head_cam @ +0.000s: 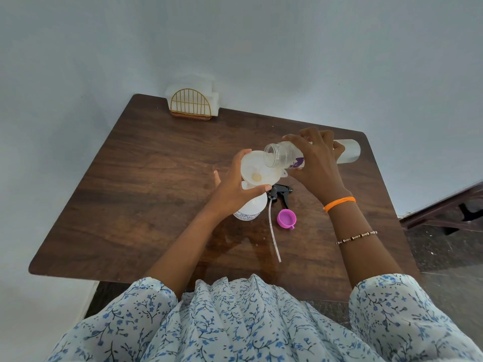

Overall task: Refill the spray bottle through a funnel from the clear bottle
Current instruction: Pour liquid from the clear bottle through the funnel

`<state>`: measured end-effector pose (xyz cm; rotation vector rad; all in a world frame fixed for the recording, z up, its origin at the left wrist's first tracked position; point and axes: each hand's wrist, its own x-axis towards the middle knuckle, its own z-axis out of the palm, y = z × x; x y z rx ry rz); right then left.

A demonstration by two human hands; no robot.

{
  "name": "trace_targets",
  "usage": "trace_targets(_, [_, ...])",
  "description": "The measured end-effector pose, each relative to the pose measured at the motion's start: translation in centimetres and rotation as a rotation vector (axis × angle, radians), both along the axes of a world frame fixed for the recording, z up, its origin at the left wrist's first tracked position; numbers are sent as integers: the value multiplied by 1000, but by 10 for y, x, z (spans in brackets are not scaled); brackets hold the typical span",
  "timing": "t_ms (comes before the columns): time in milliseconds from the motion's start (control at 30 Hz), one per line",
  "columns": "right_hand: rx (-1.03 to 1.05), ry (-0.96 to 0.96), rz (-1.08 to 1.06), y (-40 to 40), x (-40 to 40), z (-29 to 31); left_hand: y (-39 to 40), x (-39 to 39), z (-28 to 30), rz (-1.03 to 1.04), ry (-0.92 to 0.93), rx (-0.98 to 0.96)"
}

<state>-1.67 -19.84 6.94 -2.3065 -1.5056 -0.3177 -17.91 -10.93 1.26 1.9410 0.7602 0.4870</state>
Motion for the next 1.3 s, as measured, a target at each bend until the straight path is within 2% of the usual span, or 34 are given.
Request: trace_targets(1300, [14,-27,-14,-1,1,1,2,1,-2,10,21,19])
